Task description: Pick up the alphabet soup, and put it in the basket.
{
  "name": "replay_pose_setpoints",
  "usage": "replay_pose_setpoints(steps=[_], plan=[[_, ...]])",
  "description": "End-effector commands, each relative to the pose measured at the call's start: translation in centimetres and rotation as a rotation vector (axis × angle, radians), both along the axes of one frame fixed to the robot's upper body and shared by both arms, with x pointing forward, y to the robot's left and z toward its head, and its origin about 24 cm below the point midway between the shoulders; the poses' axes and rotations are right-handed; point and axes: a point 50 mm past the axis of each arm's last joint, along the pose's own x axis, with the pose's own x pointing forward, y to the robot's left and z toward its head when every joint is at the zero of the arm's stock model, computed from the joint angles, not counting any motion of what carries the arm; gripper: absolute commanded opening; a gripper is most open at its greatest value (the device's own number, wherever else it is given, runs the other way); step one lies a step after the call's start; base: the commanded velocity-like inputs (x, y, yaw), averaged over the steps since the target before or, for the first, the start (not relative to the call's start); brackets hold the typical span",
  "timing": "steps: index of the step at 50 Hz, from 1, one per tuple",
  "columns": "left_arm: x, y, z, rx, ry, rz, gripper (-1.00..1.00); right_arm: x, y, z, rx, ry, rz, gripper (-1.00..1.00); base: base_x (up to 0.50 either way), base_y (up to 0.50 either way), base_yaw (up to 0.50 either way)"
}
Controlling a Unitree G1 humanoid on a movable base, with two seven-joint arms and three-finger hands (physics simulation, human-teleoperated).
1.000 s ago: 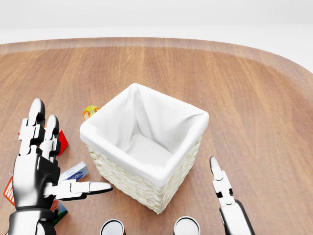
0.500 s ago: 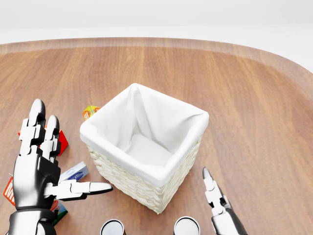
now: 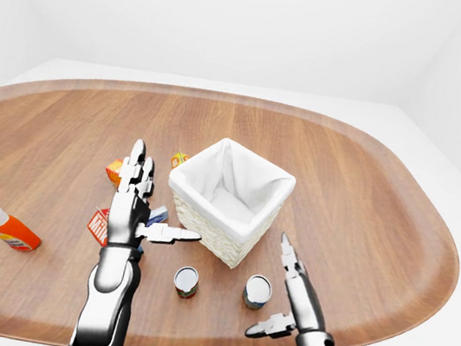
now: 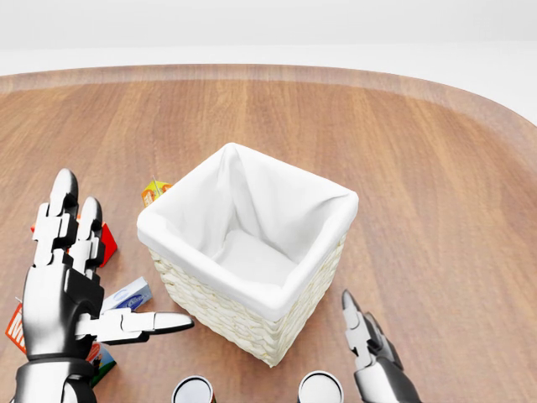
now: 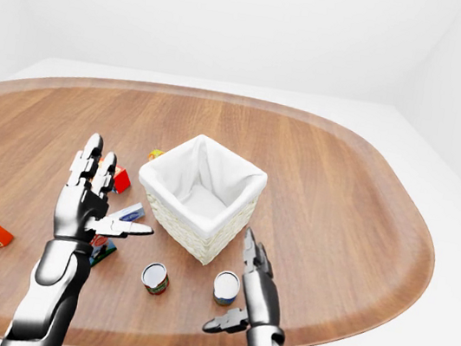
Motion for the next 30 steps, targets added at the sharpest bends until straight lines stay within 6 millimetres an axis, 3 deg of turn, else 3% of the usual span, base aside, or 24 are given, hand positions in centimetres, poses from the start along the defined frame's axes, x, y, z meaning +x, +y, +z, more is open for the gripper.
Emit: replay_pose_setpoints(steps=[1,30], plan=[[0.0,0.0,0.0,0.000,0.001,0.000,1.00,0.2,0.2,-0.8,-0.065,0.015,0.009,1.00,0.00,0.00,0.00],[0.1,0.0,-0.2,0.000,0.007,-0.003,1.00,0.9,0.1,-2.9,-0.153,0.070,0.009,1.00,0.00,0.00,0.00]])
